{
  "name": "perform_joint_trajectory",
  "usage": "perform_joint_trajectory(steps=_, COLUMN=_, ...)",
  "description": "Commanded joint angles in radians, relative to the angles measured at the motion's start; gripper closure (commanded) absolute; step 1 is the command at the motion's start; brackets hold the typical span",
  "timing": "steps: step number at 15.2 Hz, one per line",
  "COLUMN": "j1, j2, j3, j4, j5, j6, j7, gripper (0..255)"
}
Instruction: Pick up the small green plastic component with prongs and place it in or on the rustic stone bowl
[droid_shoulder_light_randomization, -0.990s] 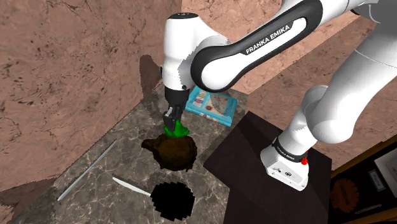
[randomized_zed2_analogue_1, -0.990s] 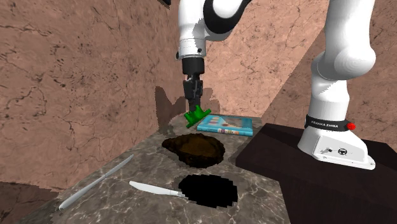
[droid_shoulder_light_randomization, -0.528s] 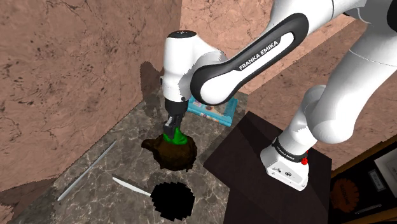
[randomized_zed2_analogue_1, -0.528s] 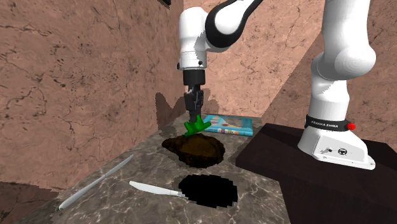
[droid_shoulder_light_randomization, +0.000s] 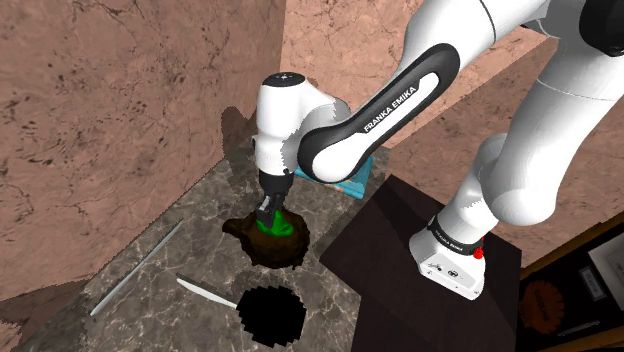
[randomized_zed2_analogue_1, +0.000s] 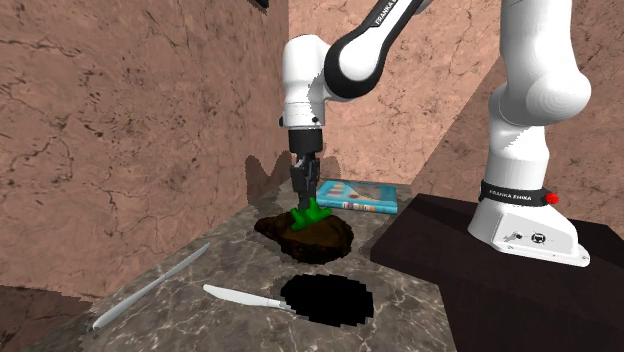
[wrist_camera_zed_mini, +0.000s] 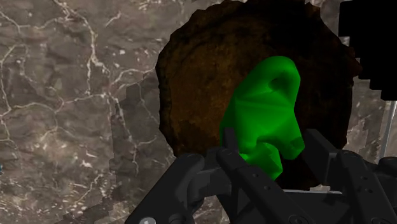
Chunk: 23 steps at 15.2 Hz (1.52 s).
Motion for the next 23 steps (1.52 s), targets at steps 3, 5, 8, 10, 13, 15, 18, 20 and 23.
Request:
perform_joint_trajectory(steps=3, j1=0.001, j2=0.005, j3=0.000, j4=-0.001, j5=-0.003, j6=0.006, j7=0.002, gripper=255)
perform_joint_trajectory(steps=5, j1=0.001, j2=0.005, j3=-0.001, j4=-0.001, j5=-0.003, j6=0.006, j7=0.002, gripper=255)
perform_joint_trajectory(steps=8, j1=0.001, j2=0.005, j3=-0.001, j4=-0.001, j5=-0.003, j6=0.006, j7=0.002, gripper=0)
perform_joint_trajectory(steps=10, j1=0.001, j2=0.005, j3=-0.001, j4=-0.001, j5=-0.003, j6=0.006, j7=0.002, gripper=0)
perform_joint_trajectory(steps=13, j1=0.001, j2=0.005, j3=-0.001, j4=-0.001, j5=-0.003, j6=0.006, j7=0.002, gripper=0)
perform_joint_trajectory(steps=15, j1=-0.007, j2=-0.051, j3=0.005, j4=0.014, j5=0.026, j6=-0.062, j7=-0.019, gripper=0)
perform_joint_trajectory(steps=18, j1=-0.010, j2=-0.098, j3=0.006, j4=0.032, j5=0.048, j6=-0.124, j7=-0.035, gripper=0)
perform_joint_trajectory(steps=20, j1=-0.010, j2=-0.098, j3=0.006, j4=0.032, j5=0.048, j6=-0.124, j7=-0.035, gripper=0)
perform_joint_trajectory(steps=23, j1=-0.010, j2=-0.098, j3=0.006, j4=0.032, j5=0.048, j6=-0.124, j7=-0.035, gripper=0)
